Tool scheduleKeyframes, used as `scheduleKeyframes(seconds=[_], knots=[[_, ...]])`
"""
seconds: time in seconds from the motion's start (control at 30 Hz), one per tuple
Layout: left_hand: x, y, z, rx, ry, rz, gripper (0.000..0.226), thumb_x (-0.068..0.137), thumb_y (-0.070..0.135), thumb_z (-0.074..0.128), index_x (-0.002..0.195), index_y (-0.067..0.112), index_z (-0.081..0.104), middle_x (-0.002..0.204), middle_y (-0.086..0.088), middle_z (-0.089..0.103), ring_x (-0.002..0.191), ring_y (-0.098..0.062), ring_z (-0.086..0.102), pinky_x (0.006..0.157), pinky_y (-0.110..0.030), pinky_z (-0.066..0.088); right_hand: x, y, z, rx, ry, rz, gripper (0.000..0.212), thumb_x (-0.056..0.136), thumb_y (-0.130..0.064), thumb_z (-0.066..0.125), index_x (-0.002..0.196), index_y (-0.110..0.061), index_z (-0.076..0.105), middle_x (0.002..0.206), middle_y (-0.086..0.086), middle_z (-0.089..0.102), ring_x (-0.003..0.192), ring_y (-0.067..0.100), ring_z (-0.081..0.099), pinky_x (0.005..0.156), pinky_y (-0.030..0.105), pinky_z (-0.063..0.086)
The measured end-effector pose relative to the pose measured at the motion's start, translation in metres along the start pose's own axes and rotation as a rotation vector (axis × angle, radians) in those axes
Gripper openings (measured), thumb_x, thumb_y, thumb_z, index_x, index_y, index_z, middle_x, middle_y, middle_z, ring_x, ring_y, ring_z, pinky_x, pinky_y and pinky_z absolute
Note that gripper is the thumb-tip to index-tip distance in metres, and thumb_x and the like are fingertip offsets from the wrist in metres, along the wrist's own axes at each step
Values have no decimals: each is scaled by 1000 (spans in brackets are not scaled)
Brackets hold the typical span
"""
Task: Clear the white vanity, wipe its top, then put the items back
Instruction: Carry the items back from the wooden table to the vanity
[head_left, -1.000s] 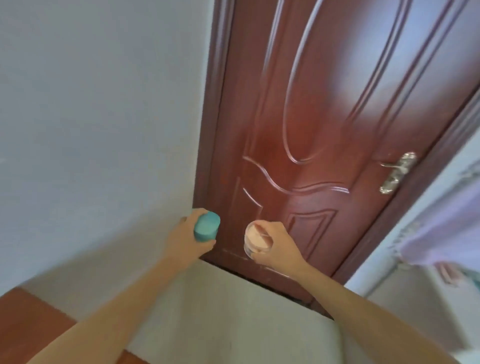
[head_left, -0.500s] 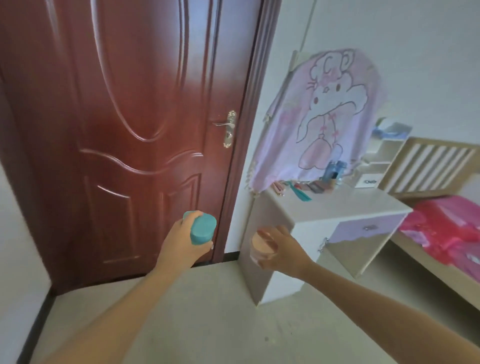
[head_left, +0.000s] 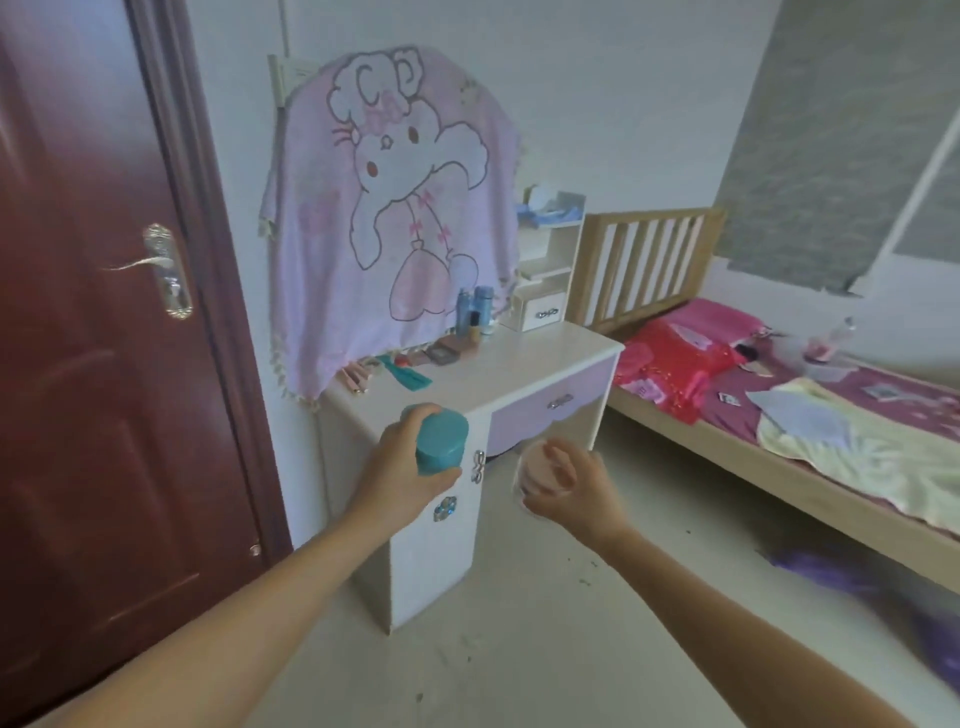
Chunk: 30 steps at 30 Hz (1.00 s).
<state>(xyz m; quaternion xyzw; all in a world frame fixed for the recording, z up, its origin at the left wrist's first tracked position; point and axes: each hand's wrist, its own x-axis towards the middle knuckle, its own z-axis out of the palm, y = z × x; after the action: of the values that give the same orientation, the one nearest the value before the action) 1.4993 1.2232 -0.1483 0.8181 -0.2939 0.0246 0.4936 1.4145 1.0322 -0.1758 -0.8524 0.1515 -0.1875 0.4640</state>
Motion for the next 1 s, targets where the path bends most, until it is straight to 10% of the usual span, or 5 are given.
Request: scheduleKeyframes(seconds=[0.33,1.0], knots=[[86,35,125,-3,-110,95,56,72,12,73,115,31,41,111,2,50,94,-12,47,73,-9,37,64,57,-118,-12,122,63,57,71,-18,74,121,-24,49,117,0,42,91,-2,50,69,5,38],[348,-69,216,-128,-7,-45,57,71,16,74,120,21,45,111,-2,52,99,-23,51,83,-32,45,340,143,-125,-189,-43,131,61,69,-10,73,118,-33,43,119,1,42,103,11,53,89,25,47]])
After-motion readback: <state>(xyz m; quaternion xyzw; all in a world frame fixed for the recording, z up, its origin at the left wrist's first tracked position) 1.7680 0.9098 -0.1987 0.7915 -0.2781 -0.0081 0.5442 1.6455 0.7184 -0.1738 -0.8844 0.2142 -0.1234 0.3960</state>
